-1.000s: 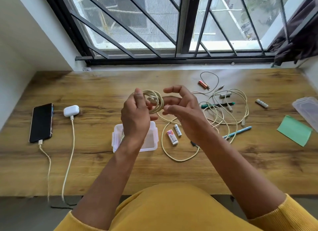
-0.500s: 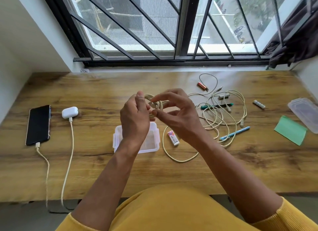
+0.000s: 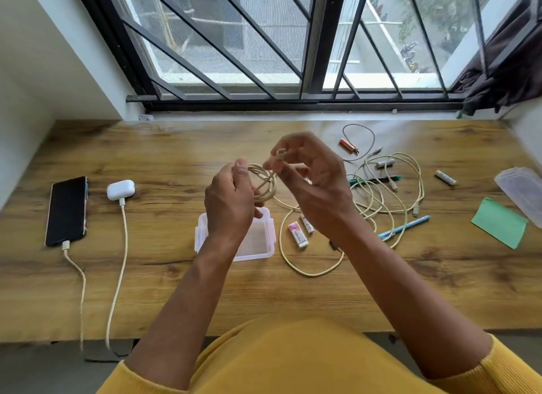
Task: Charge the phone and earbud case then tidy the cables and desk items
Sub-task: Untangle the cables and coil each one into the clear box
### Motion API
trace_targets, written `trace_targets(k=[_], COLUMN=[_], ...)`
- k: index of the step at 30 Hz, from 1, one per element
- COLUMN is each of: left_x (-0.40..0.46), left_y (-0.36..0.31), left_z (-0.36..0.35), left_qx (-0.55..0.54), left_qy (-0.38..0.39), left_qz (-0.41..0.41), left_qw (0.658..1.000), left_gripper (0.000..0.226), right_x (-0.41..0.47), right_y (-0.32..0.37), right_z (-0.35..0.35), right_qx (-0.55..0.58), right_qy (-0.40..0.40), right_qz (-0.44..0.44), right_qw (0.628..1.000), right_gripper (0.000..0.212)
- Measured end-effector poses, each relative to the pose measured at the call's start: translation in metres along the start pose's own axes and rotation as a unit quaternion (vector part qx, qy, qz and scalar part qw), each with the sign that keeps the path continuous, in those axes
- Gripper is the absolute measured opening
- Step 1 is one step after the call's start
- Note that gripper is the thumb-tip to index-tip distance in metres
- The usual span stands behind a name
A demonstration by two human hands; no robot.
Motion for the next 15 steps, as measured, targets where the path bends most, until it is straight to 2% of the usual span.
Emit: trace_targets(k=[3,6,15], left_x=[0.007,0.014,0.009], left_y=[0.001,0.001,-0.014], left_z=[0.002,0.005,0.002], left_qx=[-0.003,-0.008,-0.151], left_qy=[-0.023,-0.065,-0.054], left_qz=[0.010,-0.012,-0.044], left_qw=[1.000,0.998,0.986], left_gripper=[0.048,0.049,0.045], right_x=[0.004,0.004,-0.003], right_y=[-0.001,-0.008,-0.039], right_z=[0.005,0.012,0.018], right_qx=[0.082,0.132,0.140], right_qy=[-0.016,-0.033,-0.037], right_qz=[-0.031,-0.083,-0.266], right_qw=[0.996,0.987,0.953], right_gripper=[0.014,0.014,0.025])
Point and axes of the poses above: each hand's wrist, its own x-axis towards the middle knuckle, its own z-axis out of the back of the hand, y = z × x, the point moved 3 cm from there along x, towards the middle knuckle, and after that the axes turned 12 degrees about -y, right-handed, at the moved point
